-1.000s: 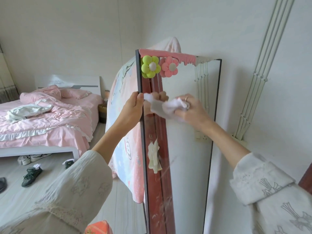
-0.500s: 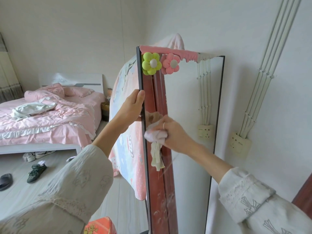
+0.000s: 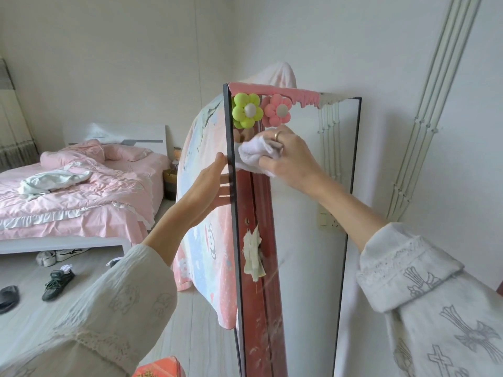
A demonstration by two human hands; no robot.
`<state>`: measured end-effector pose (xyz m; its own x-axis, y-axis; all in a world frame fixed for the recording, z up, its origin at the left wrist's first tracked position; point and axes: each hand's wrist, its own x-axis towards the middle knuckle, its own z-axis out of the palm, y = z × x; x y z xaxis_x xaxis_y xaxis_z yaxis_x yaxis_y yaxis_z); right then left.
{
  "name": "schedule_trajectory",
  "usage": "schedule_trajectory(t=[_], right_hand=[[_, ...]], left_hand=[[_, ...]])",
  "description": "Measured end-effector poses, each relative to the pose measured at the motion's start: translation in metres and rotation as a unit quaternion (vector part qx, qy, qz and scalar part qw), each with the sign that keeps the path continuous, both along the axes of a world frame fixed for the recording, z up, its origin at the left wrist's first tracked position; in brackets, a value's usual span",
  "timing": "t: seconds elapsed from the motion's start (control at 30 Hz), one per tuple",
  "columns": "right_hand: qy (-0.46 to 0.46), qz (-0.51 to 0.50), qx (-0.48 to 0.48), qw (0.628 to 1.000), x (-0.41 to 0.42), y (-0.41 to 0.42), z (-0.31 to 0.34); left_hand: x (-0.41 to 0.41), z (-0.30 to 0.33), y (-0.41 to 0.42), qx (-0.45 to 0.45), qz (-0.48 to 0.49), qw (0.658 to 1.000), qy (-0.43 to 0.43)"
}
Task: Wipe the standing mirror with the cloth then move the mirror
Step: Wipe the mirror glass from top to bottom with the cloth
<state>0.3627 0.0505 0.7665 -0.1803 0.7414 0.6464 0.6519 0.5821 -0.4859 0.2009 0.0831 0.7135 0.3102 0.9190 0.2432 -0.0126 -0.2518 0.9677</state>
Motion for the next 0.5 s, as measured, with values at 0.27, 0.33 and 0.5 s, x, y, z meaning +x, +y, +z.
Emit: schedule_trajectory(t=[0.27,0.33,0.5], right_hand=[[-0.068,0.001,0.009,0.998,-0.010,0.014,-0.033],[-0.091,0.006,0.002,0.996,-0.007,0.011,-0.059],[-0.099,0.047,-0.043,0.993,-0.005,-0.008,-0.109]], left_hand=[[-0.008,-0.013,-0.003,-0.044,-0.023,0.999,0.001],[-0.007,-0.022,-0.005,-0.049,-0.020,0.999,0.006],[-0.004,-0.036,-0.018,-0.066,-0.012,0.998,0.004]])
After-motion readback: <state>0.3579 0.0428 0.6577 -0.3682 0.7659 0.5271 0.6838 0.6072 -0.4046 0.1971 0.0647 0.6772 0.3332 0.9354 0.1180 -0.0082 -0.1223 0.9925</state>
